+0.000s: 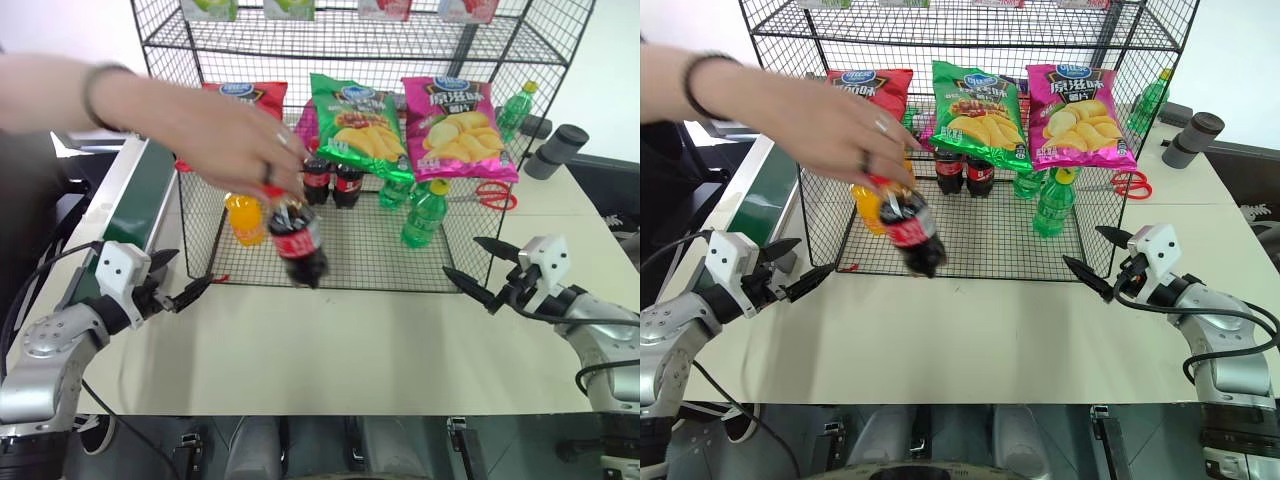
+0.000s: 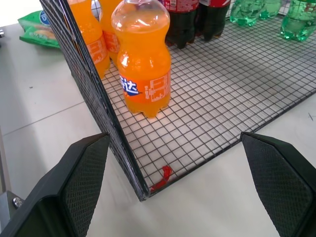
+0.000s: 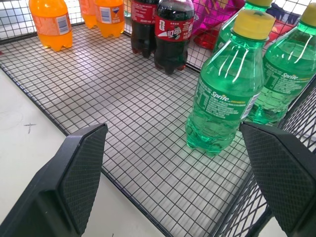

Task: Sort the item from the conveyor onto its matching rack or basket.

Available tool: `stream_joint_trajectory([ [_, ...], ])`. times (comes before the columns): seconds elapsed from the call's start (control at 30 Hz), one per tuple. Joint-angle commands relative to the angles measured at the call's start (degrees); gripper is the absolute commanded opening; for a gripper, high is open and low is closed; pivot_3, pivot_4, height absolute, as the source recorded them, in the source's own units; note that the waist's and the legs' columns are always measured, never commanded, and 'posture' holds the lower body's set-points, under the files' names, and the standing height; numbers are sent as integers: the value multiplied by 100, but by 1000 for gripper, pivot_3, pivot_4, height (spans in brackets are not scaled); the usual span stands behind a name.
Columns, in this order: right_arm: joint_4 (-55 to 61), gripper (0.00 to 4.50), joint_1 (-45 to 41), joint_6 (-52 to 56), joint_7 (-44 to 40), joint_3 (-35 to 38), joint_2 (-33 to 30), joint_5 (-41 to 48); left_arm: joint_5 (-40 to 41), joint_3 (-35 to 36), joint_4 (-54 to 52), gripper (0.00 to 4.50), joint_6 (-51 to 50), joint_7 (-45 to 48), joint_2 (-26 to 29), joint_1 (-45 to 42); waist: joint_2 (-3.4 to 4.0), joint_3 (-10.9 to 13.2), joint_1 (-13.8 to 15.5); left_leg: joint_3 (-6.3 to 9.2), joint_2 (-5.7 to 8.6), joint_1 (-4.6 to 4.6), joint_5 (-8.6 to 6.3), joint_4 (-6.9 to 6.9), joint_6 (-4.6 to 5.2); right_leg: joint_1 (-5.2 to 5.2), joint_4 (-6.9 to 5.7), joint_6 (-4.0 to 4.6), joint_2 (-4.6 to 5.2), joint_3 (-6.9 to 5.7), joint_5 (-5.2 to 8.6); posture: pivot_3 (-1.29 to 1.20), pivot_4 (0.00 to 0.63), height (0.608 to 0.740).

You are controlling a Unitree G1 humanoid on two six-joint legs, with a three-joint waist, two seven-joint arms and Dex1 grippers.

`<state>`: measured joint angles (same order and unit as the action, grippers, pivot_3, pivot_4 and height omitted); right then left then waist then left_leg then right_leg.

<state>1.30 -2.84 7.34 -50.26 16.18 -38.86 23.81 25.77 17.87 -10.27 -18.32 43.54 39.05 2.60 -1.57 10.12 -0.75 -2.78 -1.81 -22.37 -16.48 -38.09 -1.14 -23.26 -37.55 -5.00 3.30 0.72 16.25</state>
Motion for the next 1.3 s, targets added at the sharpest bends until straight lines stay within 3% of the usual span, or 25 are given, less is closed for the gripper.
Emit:
stream_joint_trajectory([
  [0.03, 9, 4461, -65, -136, -39, 63, 33, 46, 101, 228, -241, 4500, 21, -32, 15, 42, 0, 0, 0, 0, 0, 0, 0, 0, 0, 0, 0, 0, 0, 0, 0, 0, 150, 740],
  [0.73, 25, 4461, -272, -42, 3, -125, 37, 45, 606, 769, -641, 4500, -452, -221, -5, 321, 1, -1, -2, 0, -1, 2, 0, -2, 0, 1, -4, 0, 1, 1, 0, 0, 150, 740],
  [1.3, 270, 4461, -360, 190, 133, -299, 241, 69, 654, 1076, -427, 4500, -47, -500, -308, 140, 0, -1, -1, 0, 0, 2, 0, -3, 0, 1, -5, 0, 1, 1, 0, 0, 150, 740],
])
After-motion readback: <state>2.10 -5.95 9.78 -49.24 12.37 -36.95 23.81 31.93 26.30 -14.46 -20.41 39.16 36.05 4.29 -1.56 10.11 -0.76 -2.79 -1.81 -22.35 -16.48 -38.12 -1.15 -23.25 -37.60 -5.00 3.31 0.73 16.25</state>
